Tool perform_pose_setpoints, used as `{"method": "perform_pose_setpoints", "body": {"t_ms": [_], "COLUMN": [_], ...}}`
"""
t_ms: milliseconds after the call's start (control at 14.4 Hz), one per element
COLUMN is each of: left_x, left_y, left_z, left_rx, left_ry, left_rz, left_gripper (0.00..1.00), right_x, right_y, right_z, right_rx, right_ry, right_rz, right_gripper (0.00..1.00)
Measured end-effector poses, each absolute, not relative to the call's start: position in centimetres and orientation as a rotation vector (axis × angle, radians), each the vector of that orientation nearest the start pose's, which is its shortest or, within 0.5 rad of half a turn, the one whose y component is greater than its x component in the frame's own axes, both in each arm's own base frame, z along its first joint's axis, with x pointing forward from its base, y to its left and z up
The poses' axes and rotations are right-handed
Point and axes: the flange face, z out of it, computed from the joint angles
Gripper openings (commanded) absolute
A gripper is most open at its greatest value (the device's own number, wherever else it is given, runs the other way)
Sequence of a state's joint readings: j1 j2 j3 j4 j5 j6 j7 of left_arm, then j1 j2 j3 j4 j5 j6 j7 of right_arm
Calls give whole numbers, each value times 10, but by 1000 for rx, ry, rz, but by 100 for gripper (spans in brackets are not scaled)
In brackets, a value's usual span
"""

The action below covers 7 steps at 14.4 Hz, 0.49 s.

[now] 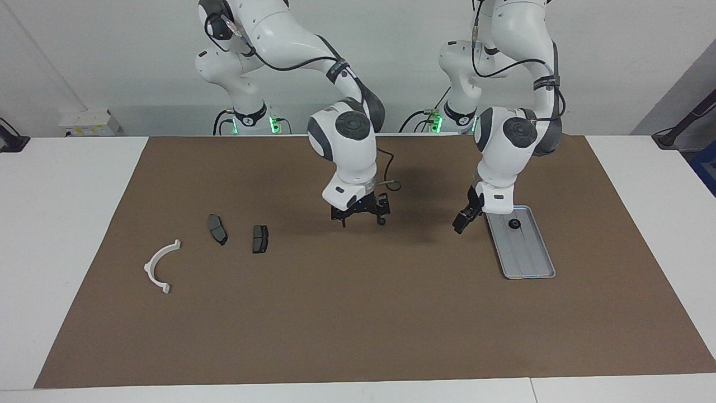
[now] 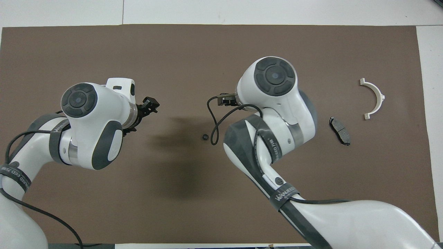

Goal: Pick bearing gear from pile to tray
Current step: 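Return the right gripper to rest while the left gripper reaches the bearing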

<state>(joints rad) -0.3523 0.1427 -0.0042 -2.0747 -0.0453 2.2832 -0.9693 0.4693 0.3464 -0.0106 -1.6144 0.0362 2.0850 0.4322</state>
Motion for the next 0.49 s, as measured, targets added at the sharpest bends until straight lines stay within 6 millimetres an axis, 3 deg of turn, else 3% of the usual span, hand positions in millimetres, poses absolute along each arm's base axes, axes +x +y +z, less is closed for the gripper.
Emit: {"method": "perform_pose_setpoints", "body": {"t_ms": [208, 486], "left_x": [535, 541], "left_y": [-256, -350], "left_z": [375, 347], "left_rx": [-3068, -3067], "left_ry": [-1004, -970], "left_rz": [-65, -24], "left_gripper": [100, 100], "right_x": [614, 604], "right_y": [227, 104], "right_z": [480, 537], "right_rx": [-3074, -3105], "right_ry": [-56, -133], "right_rz": [-152, -44], "right_gripper": [99, 100]}}
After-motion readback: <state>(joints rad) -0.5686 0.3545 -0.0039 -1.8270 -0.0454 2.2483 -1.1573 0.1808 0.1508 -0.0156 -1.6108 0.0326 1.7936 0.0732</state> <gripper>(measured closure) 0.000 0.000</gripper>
